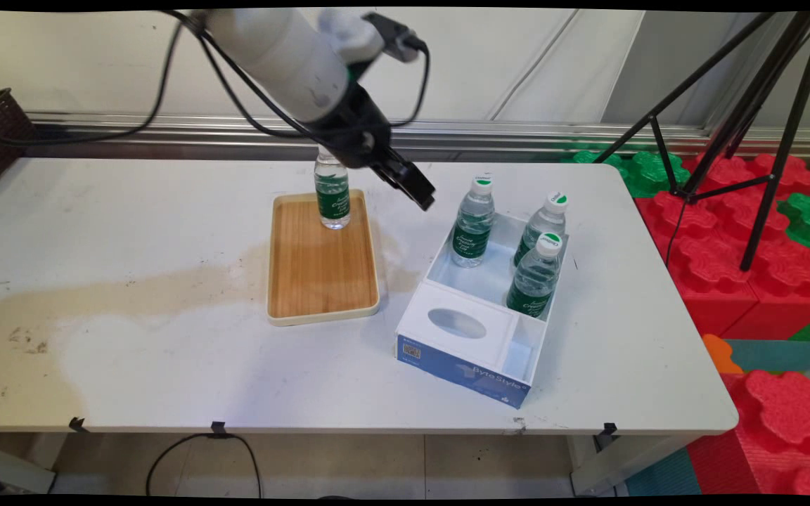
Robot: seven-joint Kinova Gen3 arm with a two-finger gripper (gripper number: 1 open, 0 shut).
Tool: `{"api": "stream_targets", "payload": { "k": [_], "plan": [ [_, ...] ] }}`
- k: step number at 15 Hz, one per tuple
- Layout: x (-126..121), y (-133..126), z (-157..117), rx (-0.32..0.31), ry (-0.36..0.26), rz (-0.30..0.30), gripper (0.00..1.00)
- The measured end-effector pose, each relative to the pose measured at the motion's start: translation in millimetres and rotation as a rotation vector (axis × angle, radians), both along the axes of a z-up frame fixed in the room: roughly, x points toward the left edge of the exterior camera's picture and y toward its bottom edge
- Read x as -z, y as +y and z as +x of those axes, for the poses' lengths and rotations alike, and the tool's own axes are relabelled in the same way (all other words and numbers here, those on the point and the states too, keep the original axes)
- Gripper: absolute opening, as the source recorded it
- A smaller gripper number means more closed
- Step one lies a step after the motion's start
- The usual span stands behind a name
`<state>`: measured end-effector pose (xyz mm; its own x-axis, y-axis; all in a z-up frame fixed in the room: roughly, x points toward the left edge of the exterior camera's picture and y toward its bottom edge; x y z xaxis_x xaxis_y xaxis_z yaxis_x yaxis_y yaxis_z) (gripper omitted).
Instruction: Pick up the green bottle from the white box
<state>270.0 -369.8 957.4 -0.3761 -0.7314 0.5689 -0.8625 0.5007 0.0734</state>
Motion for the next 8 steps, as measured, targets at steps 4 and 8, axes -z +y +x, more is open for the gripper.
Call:
{"api": "stream_targets", "payload": {
  "k": [4,8],
  "plan": [
    [29.0,-16.8,-12.5,0.011,-0.008,-0.007,1.0],
    [62.4,-30.9,-25.4,0.024,0.0,-0.017,1.0]
  ]
}}
